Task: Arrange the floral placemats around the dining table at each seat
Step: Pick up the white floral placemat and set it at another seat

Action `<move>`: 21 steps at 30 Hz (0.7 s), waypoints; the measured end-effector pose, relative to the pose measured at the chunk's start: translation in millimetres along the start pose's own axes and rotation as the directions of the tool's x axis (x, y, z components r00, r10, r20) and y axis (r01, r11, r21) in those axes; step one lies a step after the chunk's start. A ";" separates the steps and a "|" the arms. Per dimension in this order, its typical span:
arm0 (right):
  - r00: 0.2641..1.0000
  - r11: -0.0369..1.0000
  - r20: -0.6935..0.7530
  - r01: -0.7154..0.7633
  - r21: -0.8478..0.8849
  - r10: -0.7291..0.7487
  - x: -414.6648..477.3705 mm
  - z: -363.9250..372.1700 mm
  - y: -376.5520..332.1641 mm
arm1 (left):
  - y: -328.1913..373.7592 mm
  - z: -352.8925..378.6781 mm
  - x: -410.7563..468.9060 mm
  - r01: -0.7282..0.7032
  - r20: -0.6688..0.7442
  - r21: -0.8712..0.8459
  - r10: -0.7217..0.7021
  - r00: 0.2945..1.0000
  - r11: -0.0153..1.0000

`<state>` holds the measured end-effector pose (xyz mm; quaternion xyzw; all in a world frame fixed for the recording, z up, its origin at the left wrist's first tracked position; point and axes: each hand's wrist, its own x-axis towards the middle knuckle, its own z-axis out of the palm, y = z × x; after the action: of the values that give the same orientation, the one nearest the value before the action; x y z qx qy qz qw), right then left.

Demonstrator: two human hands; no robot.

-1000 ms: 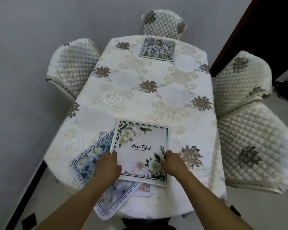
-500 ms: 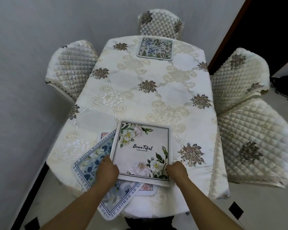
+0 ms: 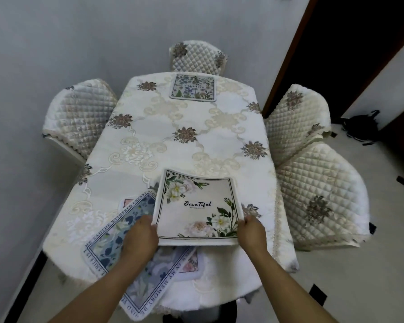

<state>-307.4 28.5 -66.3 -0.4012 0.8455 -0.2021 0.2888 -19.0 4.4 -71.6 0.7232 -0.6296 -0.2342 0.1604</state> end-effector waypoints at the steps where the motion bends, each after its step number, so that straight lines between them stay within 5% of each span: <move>1: 0.999 1.000 -0.038 0.011 0.014 -0.011 -1.7 -8.9 2.5 | 10.4 -1.5 0.1 -0.038 -0.007 0.000 0.038 0.999 0.999; 12: 0.939 0.985 -0.329 0.138 0.101 -0.097 -6.9 -134.8 73.6 | 134.4 -7.0 -40.9 -0.380 -0.091 -0.018 0.377 0.922 0.925; 21: 0.873 0.956 -0.481 0.204 0.210 -0.080 -5.0 -294.1 202.9 | 305.6 58.2 -127.7 -0.431 -0.060 -0.104 0.427 0.902 0.896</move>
<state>-610.1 185.8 40.0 -0.3618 0.8250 -0.4200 0.1096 -318.2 86.4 58.1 0.5604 -0.7559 -0.2160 0.2607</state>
